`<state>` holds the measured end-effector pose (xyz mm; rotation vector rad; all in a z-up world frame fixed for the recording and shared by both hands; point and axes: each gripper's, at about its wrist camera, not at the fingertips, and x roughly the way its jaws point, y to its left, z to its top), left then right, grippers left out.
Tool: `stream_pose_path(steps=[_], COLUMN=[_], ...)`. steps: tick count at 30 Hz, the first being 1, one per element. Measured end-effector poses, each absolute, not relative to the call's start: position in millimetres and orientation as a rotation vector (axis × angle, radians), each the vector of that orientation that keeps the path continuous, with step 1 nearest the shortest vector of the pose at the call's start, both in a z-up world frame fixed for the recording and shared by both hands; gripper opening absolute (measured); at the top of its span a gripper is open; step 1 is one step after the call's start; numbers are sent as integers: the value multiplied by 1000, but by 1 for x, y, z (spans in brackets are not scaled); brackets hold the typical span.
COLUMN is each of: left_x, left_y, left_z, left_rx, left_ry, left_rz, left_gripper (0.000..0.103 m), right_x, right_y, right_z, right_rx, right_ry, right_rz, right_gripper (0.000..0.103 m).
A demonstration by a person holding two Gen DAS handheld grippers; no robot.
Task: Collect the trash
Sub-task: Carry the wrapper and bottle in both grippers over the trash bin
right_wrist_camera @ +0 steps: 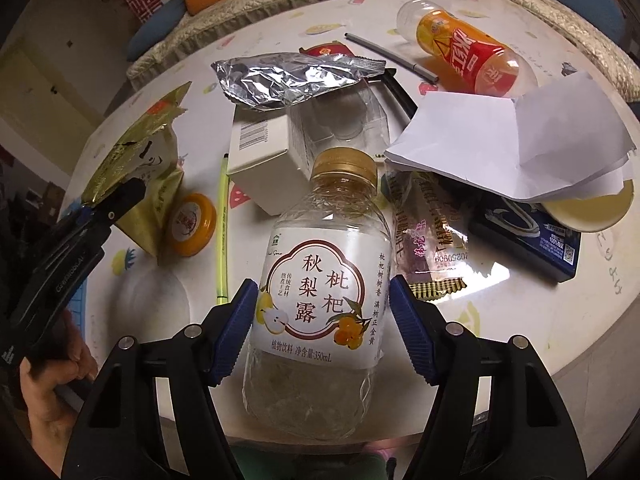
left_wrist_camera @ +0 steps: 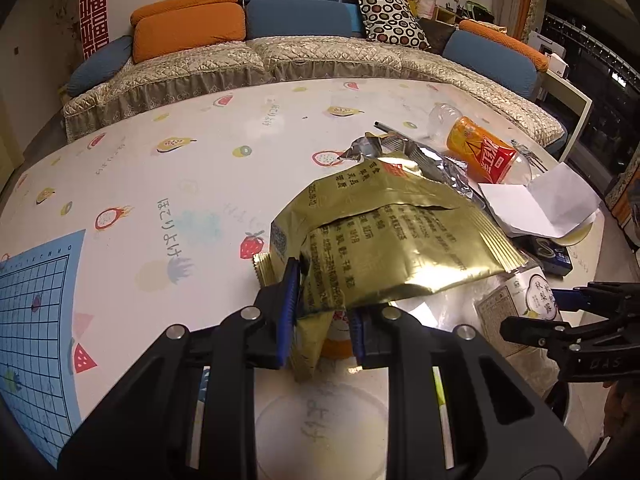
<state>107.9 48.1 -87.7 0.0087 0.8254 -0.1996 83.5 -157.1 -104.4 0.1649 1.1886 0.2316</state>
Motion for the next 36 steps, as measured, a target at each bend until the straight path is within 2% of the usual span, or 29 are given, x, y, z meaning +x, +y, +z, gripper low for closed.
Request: stream_pose_path(steps=[7, 12, 18, 28, 32, 36], left_x=[101, 91, 71, 27, 0, -27], left_y=[52, 52, 30, -71, -130, -184], left_z=[-88, -82, -63, -38, -44, -62], left_rx=[11, 18, 38, 148, 196, 235], left_ry=[827, 829, 807, 778, 789, 834], left_rz=[-204, -204, -236, -408, -516, -625], left_gripper=[20, 20, 20, 20, 20, 20], right_x=[86, 79, 54, -16, -64, -114], right_y=[-146, -161, -194, -293, -352, -406], right_z=[-111, -106, -75, -25, -35, -69], right_rx=[76, 173, 263, 361, 399, 457], right_ry=[1203, 1187, 1134, 1010, 1001, 1040], right_rz=[210, 237, 275, 225, 120, 8], right_gripper=[66, 66, 66, 66, 66, 66])
